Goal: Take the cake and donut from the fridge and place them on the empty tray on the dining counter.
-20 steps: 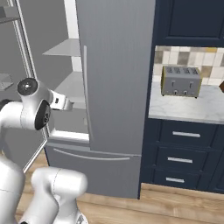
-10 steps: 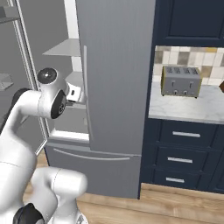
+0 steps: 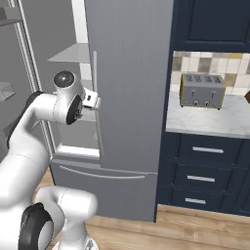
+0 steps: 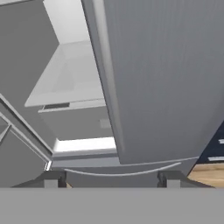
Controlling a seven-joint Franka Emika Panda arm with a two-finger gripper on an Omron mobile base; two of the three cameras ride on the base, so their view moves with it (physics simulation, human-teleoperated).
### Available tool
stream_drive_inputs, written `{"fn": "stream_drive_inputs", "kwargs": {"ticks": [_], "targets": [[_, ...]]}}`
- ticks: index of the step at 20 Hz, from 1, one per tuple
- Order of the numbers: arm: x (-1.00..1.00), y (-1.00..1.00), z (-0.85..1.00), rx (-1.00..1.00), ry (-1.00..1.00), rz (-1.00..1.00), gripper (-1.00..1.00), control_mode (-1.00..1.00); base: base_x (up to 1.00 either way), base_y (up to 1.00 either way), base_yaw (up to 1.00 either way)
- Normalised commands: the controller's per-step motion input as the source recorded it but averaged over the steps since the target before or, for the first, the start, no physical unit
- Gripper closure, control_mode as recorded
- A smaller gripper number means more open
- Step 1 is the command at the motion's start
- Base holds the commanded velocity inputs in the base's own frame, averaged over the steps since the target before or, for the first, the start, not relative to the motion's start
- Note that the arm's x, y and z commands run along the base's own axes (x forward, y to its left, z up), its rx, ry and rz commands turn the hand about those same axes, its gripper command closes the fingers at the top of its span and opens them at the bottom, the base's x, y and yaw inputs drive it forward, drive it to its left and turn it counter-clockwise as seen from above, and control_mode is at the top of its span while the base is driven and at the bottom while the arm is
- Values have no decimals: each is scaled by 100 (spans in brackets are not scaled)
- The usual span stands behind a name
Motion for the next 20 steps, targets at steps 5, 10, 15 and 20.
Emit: {"fn": "stream_drive_inputs", "kwargs": {"ticks": [5,10,15,20], "targets": [[50,0,0,-2,-2,0,-100,-100,0,0,0],[48,0,-2,-6,0,0,-100,-100,0,0,0],[44,2,-13,-5,0,0,-100,-100,0,0,0],[40,8,-23,0,0,1,-100,-100,0,0,0]]}}
